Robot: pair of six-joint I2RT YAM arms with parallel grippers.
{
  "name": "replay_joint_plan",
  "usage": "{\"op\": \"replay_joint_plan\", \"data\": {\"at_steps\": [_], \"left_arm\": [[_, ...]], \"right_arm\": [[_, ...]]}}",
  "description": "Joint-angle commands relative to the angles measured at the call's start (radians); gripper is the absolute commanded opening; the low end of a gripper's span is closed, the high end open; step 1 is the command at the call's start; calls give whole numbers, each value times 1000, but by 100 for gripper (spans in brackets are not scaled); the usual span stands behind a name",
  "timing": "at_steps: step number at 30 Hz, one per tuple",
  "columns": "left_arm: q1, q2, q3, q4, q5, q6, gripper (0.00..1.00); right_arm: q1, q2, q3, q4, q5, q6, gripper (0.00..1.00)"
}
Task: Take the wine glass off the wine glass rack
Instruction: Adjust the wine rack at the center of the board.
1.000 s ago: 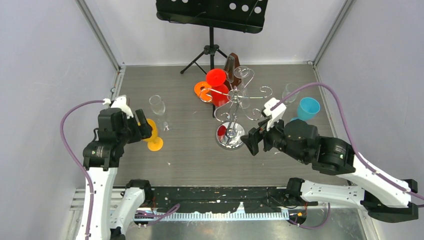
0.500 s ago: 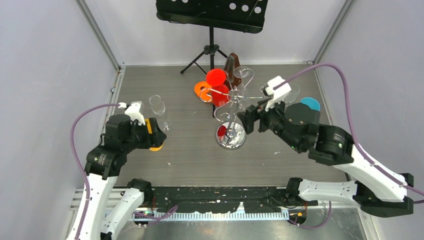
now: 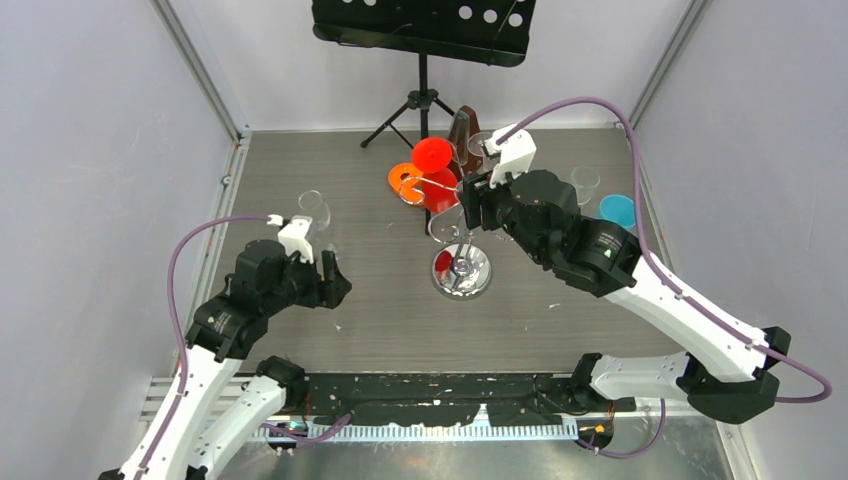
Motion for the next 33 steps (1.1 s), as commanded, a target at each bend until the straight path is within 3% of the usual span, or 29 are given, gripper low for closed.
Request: {"op": "replay_joint_plan", "data": {"at_steps": [1,33], "left_arm": [[-3,-9,-19,89,0,26,69],[-3,-20,-28,80,-49,52,69]], "right_arm": [[-9,29,42,116,29,-32,56],[-36,100,-91,335,136,-86,31]]}}
